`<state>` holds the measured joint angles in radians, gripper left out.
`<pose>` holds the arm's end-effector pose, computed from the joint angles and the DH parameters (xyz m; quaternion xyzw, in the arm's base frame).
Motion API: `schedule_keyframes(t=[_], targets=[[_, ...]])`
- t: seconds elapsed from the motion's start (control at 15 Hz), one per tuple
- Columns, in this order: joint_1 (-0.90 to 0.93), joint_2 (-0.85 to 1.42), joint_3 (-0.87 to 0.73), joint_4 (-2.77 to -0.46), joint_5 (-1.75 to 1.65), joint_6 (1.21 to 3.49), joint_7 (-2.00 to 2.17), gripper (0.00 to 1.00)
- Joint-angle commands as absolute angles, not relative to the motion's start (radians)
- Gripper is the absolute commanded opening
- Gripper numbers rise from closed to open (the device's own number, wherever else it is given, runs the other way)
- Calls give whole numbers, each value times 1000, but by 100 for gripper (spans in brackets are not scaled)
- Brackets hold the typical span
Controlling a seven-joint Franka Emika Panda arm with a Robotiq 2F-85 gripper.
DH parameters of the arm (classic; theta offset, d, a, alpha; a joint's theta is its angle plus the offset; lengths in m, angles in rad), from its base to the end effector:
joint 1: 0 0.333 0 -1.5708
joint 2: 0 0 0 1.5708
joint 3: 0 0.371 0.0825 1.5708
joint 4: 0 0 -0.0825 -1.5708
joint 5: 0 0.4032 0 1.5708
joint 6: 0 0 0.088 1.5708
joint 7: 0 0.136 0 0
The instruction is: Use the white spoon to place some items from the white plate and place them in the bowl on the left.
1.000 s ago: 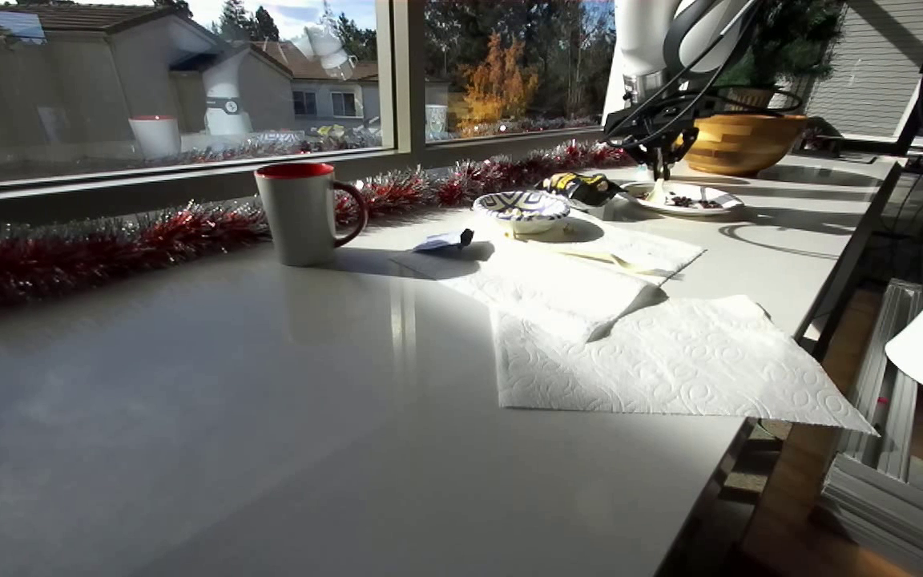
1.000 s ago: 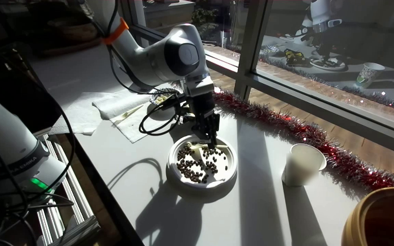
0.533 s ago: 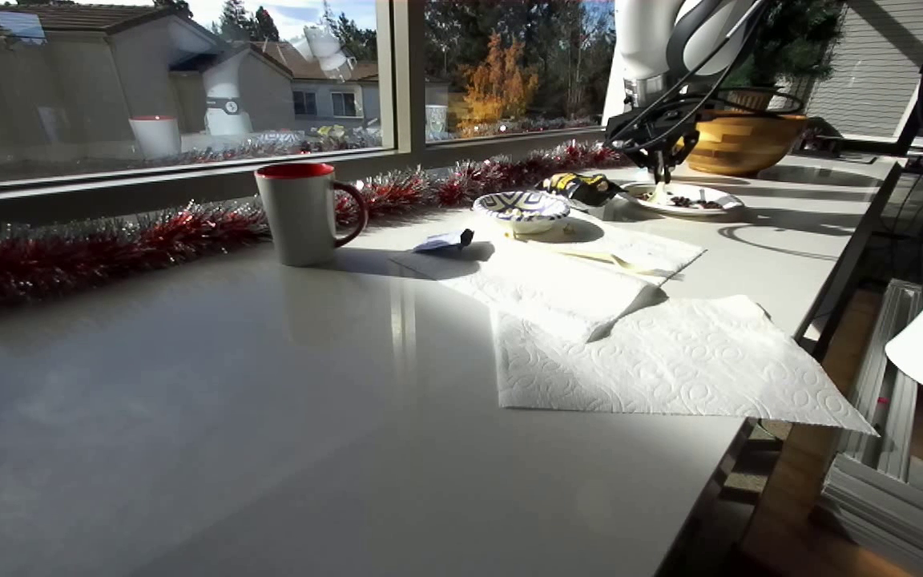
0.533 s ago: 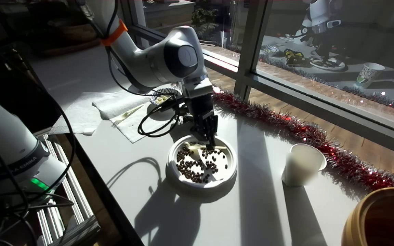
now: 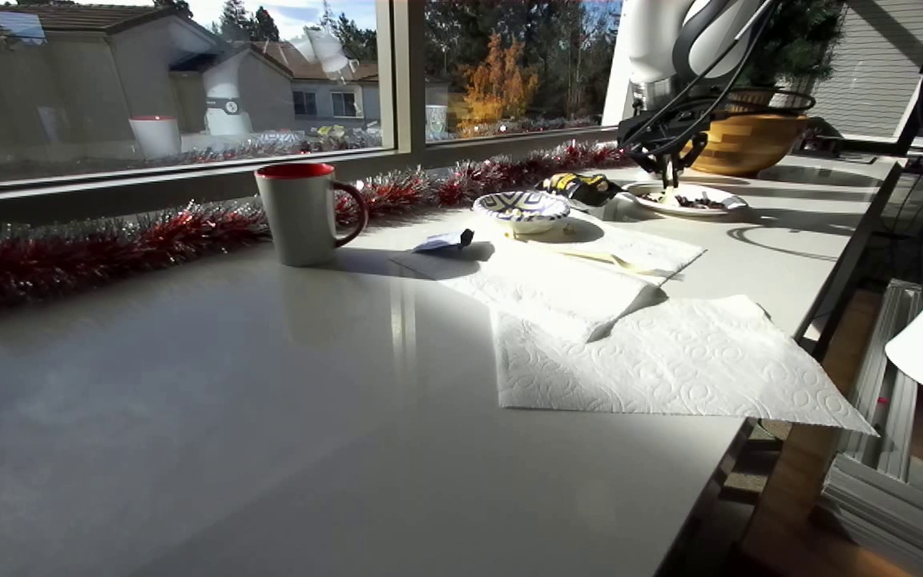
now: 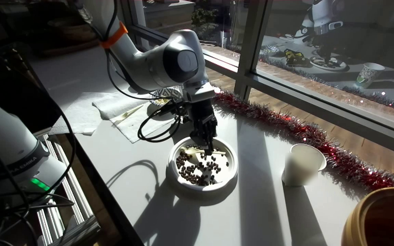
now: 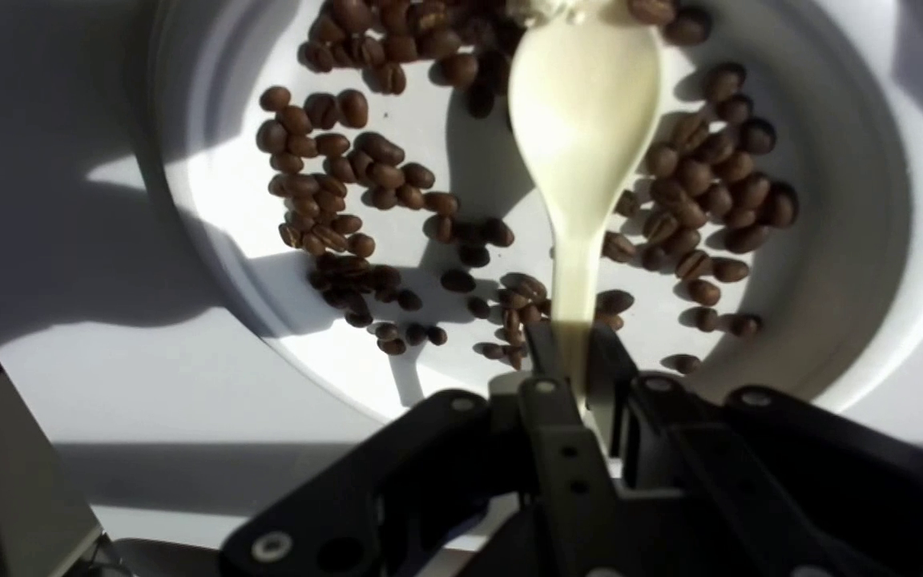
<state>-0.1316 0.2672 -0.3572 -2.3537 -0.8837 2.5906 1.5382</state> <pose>0.4714 -0.2511 0.2298 0.7854 -0.5599 0.1129 0.2385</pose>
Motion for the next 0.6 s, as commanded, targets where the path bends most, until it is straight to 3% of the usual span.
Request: schedule_keyframes(t=[0.0,0.53], targets=[[-152,234,-359,-2381,-931,2623,1527,3],[-165,160,-363,-2415,-1208,2712,1573,3]])
